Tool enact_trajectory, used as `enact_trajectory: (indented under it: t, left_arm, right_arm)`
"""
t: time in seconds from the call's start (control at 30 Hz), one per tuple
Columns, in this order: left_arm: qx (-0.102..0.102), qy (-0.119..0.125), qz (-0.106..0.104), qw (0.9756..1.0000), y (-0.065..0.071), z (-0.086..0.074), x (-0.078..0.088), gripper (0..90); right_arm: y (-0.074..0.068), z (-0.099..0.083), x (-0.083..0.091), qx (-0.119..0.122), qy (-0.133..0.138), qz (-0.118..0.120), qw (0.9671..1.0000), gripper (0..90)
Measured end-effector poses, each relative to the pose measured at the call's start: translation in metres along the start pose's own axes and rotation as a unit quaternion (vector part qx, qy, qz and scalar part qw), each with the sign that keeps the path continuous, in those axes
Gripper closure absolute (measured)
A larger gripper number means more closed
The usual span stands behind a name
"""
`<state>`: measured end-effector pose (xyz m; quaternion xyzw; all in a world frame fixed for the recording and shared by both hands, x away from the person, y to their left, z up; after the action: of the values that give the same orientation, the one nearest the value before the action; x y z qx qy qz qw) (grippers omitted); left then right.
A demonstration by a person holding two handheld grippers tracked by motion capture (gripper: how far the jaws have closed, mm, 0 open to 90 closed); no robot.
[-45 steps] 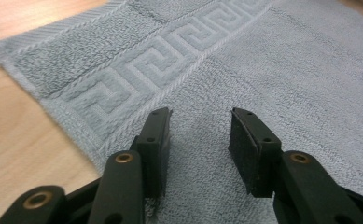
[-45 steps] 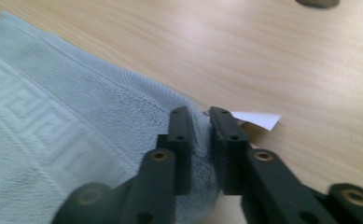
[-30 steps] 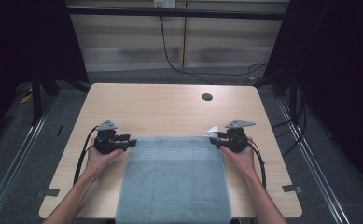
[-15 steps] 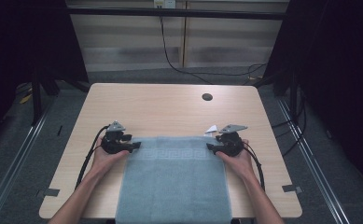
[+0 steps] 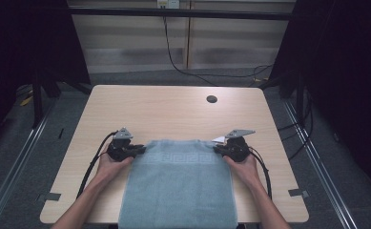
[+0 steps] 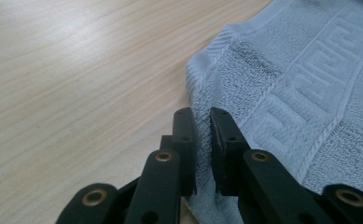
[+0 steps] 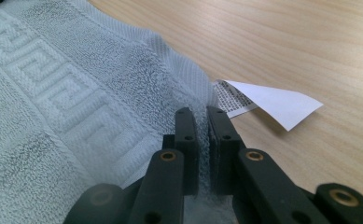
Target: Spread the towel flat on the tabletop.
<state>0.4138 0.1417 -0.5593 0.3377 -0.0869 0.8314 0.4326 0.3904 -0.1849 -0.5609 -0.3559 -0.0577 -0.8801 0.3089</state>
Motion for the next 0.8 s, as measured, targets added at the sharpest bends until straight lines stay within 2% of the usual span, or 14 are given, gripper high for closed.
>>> enact_trajectory:
  t: [0.1, 0.17, 0.2, 0.23, 0.3, 0.37, 0.47, 0.53, 0.57, 0.6, 0.7, 0.8]
  left_arm:
    - [0.017, 0.014, -0.013, 0.9997, 0.000, 0.003, 0.004, 82.1]
    - [0.028, 0.027, -0.025, 0.9989, 0.001, 0.007, 0.009, 82.1]
    - [0.028, 0.027, -0.025, 0.9989, 0.001, 0.007, 0.009, 82.1]
    - [0.033, 0.041, -0.035, 0.9980, 0.003, 0.012, 0.015, 82.1]
    - [0.035, 0.050, -0.036, 0.9975, 0.003, 0.014, 0.019, 82.1]
    - [0.043, 0.066, -0.047, 0.9958, 0.006, 0.020, 0.027, 82.2]
    - [0.040, 0.095, -0.055, 0.9931, 0.011, 0.034, 0.042, 82.2]
    - [0.040, 0.099, -0.055, 0.9927, 0.011, 0.037, 0.044, 82.1]
    - [0.051, 0.115, -0.054, 0.9906, 0.008, 0.046, 0.046, 82.1]
    - [0.053, 0.118, -0.051, 0.9903, 0.006, 0.050, 0.046, 82.1]
    - [0.042, 0.120, -0.046, 0.9908, 0.004, 0.063, 0.047, 82.3]
    - [0.045, 0.137, -0.038, 0.9887, -0.002, 0.081, 0.054, 82.3]
  right_arm:
    - [0.000, 0.002, 0.001, -0.009, 0.005, 0.009, 0.9999, 85.1]
    - [-0.001, 0.008, 0.005, -0.016, 0.018, 0.016, 0.9996, 85.2]
    - [-0.001, 0.008, 0.005, -0.016, 0.018, 0.016, 0.9996, 85.2]
    - [-0.002, 0.018, 0.013, -0.025, 0.043, 0.028, 0.9984, 85.4]
    - [-0.003, 0.021, 0.016, -0.027, 0.050, 0.031, 0.9979, 85.4]
    - [-0.006, 0.030, 0.025, -0.032, 0.071, 0.044, 0.9960, 85.4]
    - [-0.009, 0.038, 0.035, -0.037, 0.088, 0.056, 0.9939, 85.4]
    - [-0.008, 0.040, 0.038, -0.039, 0.091, 0.055, 0.9935, 85.5]
    - [-0.005, 0.047, 0.043, -0.043, 0.103, 0.057, 0.9921, 85.5]
    - [-0.003, 0.051, 0.044, -0.044, 0.108, 0.056, 0.9916, 85.5]
    - [0.003, 0.065, 0.053, -0.044, 0.120, 0.048, 0.9906, 85.6]
    - [0.008, 0.084, 0.061, -0.038, 0.134, 0.043, 0.9894, 85.6]
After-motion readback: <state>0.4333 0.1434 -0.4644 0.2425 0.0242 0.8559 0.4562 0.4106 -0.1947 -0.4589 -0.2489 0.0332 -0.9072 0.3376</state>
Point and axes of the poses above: each handheld gripper's, and its own axes: x roughly backward along the jaws, z roughly out of its top, y roughly to its right, the point moved 8 cm from there along -x, roughly forward along the jaws
